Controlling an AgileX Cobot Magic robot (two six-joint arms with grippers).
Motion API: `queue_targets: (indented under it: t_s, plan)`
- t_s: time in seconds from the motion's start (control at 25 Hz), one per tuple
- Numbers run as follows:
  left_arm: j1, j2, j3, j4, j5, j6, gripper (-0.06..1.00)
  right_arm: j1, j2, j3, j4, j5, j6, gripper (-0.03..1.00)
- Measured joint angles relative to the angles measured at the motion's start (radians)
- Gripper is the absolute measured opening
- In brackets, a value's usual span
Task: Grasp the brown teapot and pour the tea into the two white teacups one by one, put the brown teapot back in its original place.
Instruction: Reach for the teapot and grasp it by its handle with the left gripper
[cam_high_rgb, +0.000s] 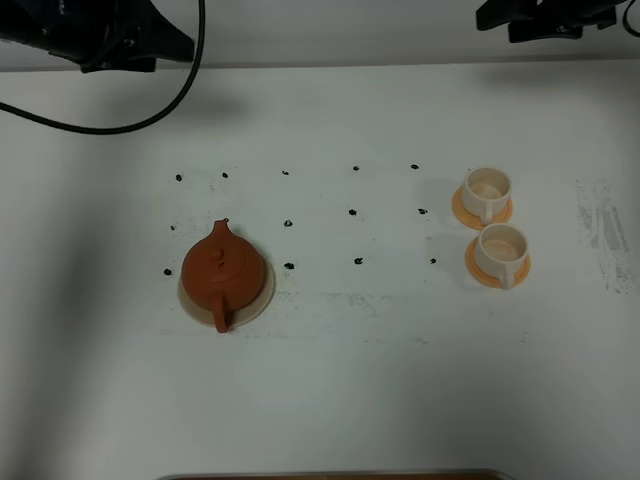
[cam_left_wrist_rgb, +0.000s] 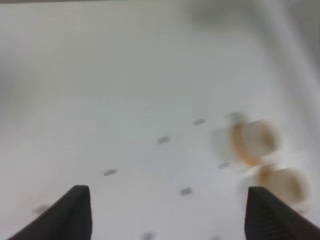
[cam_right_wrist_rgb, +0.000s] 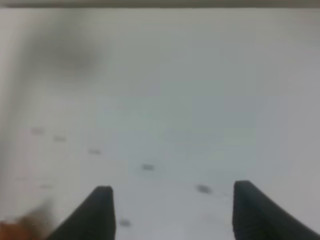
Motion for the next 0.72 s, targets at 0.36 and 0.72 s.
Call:
queue_targets:
  t_s: [0.36, 0.72]
  plan:
    - [-0.011, -0.115, -0.001, 0.296, -0.007, -0.133, 0.65, 0.007, -0.144, -0.010, -0.283, 0.003, 0.091, 0.52]
    - [-0.015, -0.265, 0.116, 0.302, -0.014, -0.140, 0.65, 0.008, -0.315, 0.094, -0.319, 0.001, 0.123, 0.52]
